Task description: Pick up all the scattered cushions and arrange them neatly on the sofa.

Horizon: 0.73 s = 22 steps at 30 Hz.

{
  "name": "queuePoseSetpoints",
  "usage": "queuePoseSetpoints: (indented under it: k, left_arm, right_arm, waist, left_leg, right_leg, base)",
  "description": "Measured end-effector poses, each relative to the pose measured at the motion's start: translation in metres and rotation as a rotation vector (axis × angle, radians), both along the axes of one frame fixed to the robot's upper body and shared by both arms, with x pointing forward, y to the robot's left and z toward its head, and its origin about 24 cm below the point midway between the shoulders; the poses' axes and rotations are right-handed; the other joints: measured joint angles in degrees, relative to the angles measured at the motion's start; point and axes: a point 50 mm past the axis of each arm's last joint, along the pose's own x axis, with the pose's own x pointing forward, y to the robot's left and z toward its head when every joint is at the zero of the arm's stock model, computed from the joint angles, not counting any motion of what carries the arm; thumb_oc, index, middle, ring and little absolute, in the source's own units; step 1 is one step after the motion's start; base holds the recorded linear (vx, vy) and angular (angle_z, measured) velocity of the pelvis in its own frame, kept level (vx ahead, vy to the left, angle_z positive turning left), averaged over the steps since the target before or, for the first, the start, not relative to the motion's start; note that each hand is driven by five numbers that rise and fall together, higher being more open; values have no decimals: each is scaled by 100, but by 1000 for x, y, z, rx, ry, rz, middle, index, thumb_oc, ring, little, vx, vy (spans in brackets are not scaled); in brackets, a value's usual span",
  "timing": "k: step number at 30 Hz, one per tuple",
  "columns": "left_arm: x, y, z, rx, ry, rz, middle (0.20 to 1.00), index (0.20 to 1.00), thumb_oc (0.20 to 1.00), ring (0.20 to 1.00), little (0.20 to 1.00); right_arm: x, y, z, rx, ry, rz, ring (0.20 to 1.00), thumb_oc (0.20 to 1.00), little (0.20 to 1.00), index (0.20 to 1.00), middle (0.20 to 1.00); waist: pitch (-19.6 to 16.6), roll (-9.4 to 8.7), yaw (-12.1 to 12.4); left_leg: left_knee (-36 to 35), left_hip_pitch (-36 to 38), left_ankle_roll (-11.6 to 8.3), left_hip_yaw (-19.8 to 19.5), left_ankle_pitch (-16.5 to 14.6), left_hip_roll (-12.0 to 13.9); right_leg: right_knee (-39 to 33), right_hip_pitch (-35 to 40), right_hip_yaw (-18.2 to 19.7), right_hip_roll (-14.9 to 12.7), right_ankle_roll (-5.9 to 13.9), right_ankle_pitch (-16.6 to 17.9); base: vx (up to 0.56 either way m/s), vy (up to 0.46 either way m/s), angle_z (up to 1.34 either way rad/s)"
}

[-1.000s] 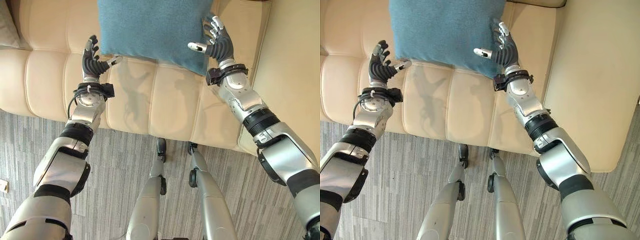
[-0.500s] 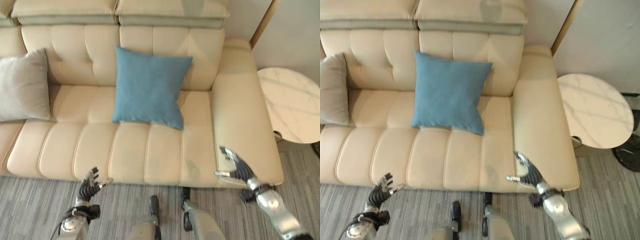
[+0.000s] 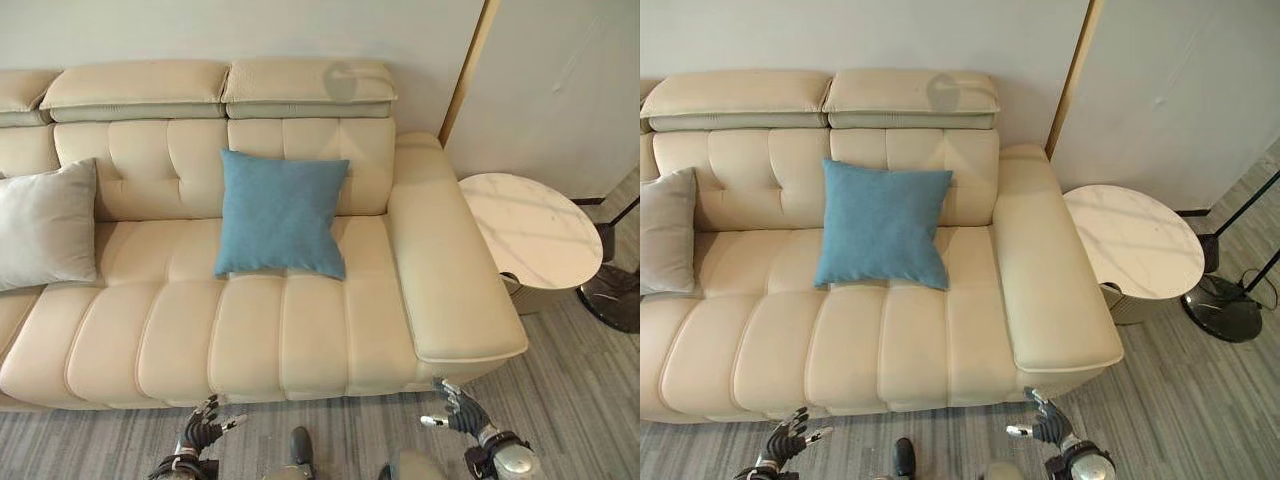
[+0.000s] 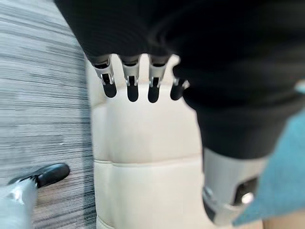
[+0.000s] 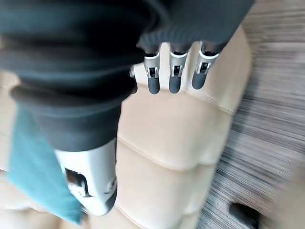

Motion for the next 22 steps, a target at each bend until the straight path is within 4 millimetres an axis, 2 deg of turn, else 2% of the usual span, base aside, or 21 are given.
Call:
queuePoseSetpoints:
  k: [1,2,3,4,5,6,7,8,9,10,13,15,17,18,22]
  left_arm:
    - [2,-4,0,-11,-8,-3,1000,1000,1000,1000,1000]
    - [0,-6,-1,-16,-1,-1,1000,1000,1000,1000,1000]
    - [-2,-6,-2,-18,7,-1,1000,1000,1000,1000,1000]
    - [-1,-8,-2,-15,7,-19,1000,1000,1000,1000,1000]
    - [10,-5,2,-5,-17,-27,1000,1000,1000,1000,1000]
    - [16,-5,3,-2,-30,-31,1000,1000,1000,1000,1000]
    - [16,-7,3,-7,-27,-33,1000,1000,1000,1000,1000]
    - [14,-8,1,-13,-18,-29,1000,1000,1000,1000,1000]
    - [13,-8,0,-13,-12,-24,1000,1000,1000,1000,1000]
    - [12,-6,-1,-11,-7,-18,1000,1000,1000,1000,1000]
    - [18,-7,2,-12,-27,-22,1000,1000,1000,1000,1000]
    - [28,-9,6,-14,-58,-33,1000,1000,1000,1000,1000]
    - [30,-9,7,-12,-65,-36,1000,1000,1000,1000,1000]
    - [25,-9,5,-13,-53,-33,1000,1000,1000,1000,1000]
    - [11,-5,2,-3,-16,-24,1000,1000,1000,1000,1000]
  right_arm:
    - [1,-3,2,-1,-9,-8,1000,1000,1000,1000,1000]
    - [2,-3,3,2,-17,-16,1000,1000,1000,1000,1000]
    - [1,-6,4,2,-16,-20,1000,1000,1000,1000,1000]
    - [-1,-14,5,-25,-10,-28,1000,1000,1000,1000,1000]
    - [1,-16,5,-36,-11,-42,1000,1000,1000,1000,1000]
    - [-3,-18,3,-46,4,-43,1000,1000,1000,1000,1000]
    - [-1,-20,4,-52,0,-43,1000,1000,1000,1000,1000]
    - [0,-22,7,-57,-10,-50,1000,1000,1000,1000,1000]
    - [-2,-25,7,-60,-7,-65,1000,1000,1000,1000,1000]
    - [-3,-26,6,-61,-3,-71,1000,1000,1000,1000,1000]
    - [-6,-30,5,-67,8,-85,1000,1000,1000,1000,1000]
    - [-7,-30,3,-69,17,-86,1000,1000,1000,1000,1000]
    - [-8,-29,0,-64,30,-93,1000,1000,1000,1000,1000]
    - [-8,-27,-1,-57,35,-97,1000,1000,1000,1000,1000]
    - [-18,-25,-10,-49,82,-115,1000,1000,1000,1000,1000]
  waist:
    - [-6,77,51]
    - [-8,90,80]
    - [-13,119,82]
    - [-30,224,130]
    - [57,69,121]
    - [146,-133,156]
    - [130,-214,123]
    - [175,-250,7]
    - [191,-281,-78]
    - [196,-281,-148]
    - [161,-51,-269]
    - [173,66,-312]
    - [189,45,-264]
    - [159,3,-240]
    - [44,-26,-176]
  left_leg:
    - [39,-115,-87,23,4,138]
    - [110,-215,-271,-27,-163,212]
    - [142,-280,-343,-85,-250,259]
    - [553,-714,-622,-471,369,363]
    - [639,-1011,-997,-621,904,264]
    - [690,-1024,-948,-714,1065,117]
    - [919,-961,-992,-844,664,-65]
    - [1232,-838,-805,-995,26,-275]
    - [1272,-576,-625,-946,-344,-386]
    - [1201,-257,-590,-944,-580,-441]
    - [392,693,-372,-971,-849,-380]
    - [107,812,-289,-923,-903,-266]
    - [101,804,-239,-896,-1010,-254]
    - [44,818,-165,-862,-1019,-300]
    - [-29,819,-119,-760,-989,-361]
  right_leg:
    - [-195,-25,68,115,-177,103]
    - [-204,-122,64,201,-304,231]
    - [-120,-239,52,283,-359,277]
    - [332,-703,43,428,-559,304]
    - [595,-997,31,291,-678,230]
    - [638,-1174,45,132,-753,431]
    - [502,-1191,64,10,-766,600]
    - [281,-1098,53,-73,-736,804]
    - [65,-1009,73,-110,-727,943]
    - [-119,-919,73,-100,-723,1053]
    - [-512,-745,98,125,-576,1227]
    - [-633,-767,31,267,-504,1345]
    - [-614,-848,42,269,-520,1335]
    - [-620,-845,63,220,-452,1380]
    - [-702,-842,83,130,-309,1447]
  base:
    - [-264,-116,-17]
    - [-372,-139,-21]
    - [-313,-100,-15]
    - [-290,-31,11]
    - [-239,-6,4]
    - [-270,0,-8]
    - [-116,21,-14]
    - [-59,19,1]
    - [1,43,16]
    - [17,43,8]
    - [11,43,6]
    - [39,48,9]
    - [24,45,-7]
    - [16,46,-8]
    - [22,38,-8]
